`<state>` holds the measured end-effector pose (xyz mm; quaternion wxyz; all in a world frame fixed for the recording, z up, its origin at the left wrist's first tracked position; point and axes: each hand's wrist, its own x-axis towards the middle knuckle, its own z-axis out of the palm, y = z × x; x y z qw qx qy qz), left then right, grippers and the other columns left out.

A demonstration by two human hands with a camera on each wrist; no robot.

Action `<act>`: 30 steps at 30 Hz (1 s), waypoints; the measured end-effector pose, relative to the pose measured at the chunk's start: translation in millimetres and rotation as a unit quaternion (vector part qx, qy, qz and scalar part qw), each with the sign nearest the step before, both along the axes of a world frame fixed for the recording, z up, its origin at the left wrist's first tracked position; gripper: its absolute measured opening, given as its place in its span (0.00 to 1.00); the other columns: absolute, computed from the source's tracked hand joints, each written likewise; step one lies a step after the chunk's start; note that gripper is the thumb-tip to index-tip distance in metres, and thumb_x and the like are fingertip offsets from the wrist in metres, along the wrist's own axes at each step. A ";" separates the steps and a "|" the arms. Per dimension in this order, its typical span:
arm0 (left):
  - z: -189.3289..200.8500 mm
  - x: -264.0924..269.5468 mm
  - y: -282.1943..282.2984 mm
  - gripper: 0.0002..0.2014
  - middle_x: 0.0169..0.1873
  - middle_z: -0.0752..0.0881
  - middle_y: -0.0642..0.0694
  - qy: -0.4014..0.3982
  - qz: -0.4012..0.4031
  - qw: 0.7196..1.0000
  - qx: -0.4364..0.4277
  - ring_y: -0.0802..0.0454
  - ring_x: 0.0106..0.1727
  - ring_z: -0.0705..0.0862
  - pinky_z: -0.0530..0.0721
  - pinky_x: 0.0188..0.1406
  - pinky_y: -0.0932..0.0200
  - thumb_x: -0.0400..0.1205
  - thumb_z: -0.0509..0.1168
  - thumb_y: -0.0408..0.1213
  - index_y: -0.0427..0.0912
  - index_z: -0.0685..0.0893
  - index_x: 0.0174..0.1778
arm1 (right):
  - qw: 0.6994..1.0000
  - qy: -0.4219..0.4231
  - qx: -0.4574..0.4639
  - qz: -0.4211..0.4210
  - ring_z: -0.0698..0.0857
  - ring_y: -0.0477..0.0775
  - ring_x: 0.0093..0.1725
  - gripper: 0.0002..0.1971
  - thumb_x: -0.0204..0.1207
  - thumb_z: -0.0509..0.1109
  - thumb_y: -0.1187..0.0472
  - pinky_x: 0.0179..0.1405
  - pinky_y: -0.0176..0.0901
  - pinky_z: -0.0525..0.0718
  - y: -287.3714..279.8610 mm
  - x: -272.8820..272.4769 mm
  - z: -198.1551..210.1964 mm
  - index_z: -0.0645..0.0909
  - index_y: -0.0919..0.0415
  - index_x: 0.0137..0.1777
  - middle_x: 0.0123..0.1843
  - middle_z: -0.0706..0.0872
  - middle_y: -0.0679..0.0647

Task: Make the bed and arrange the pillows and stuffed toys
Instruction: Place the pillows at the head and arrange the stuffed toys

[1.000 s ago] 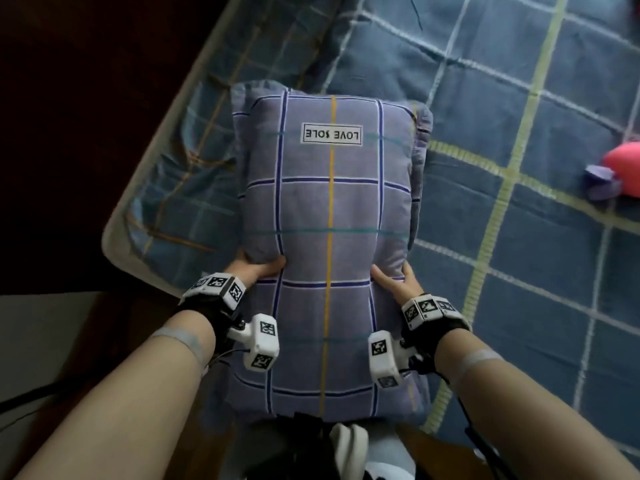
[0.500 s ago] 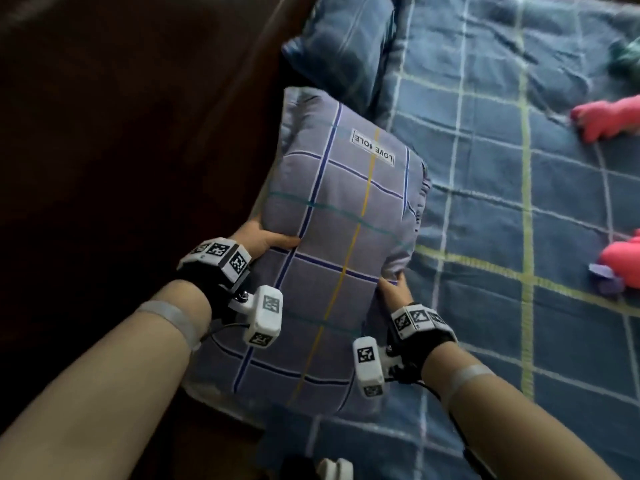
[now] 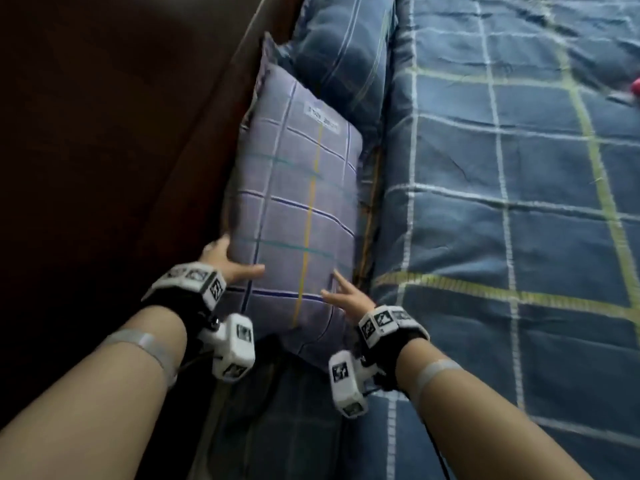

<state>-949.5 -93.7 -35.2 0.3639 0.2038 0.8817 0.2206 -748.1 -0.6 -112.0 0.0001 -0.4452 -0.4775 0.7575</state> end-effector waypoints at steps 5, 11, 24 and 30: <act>-20.0 10.1 -5.3 0.48 0.68 0.65 0.35 0.088 0.008 0.996 -0.002 0.40 0.68 0.73 0.64 0.77 0.58 0.67 0.79 0.34 0.50 0.61 0.81 | 1.000 0.011 0.001 0.022 0.54 0.47 0.83 0.36 0.78 0.66 0.70 0.73 0.29 0.54 -13.8 5.5 -21.7 0.52 0.61 0.82 0.84 0.56 0.52; -10.2 -14.3 17.8 0.32 0.62 0.85 0.40 0.154 -0.031 0.985 0.069 0.45 0.66 0.82 0.76 0.72 0.53 0.69 0.73 0.25 0.45 0.78 0.71 | 0.999 0.036 -0.012 0.008 0.58 0.46 0.81 0.38 0.77 0.68 0.69 0.72 0.30 0.60 -21.4 1.7 -15.8 0.54 0.52 0.82 0.81 0.61 0.48; 8.3 84.6 7.1 0.29 0.78 0.67 0.51 0.243 0.022 0.957 0.154 0.54 0.78 0.67 0.56 0.82 0.51 0.70 0.67 0.30 0.52 0.79 0.68 | 0.996 -0.004 0.030 -0.083 0.80 0.33 0.19 0.18 0.76 0.66 0.75 0.20 0.27 0.77 -18.7 56.0 -15.1 0.77 0.71 0.66 0.34 0.81 0.53; -16.3 236.4 50.1 0.28 0.56 0.79 0.45 -0.063 -0.002 0.963 0.262 0.65 0.53 0.79 0.77 0.59 0.71 0.71 0.62 0.11 0.33 0.78 0.67 | 0.990 -0.020 0.066 -0.124 0.77 0.34 0.16 0.12 0.78 0.64 0.72 0.21 0.27 0.73 25.2 169.4 19.9 0.80 0.57 0.55 0.26 0.83 0.47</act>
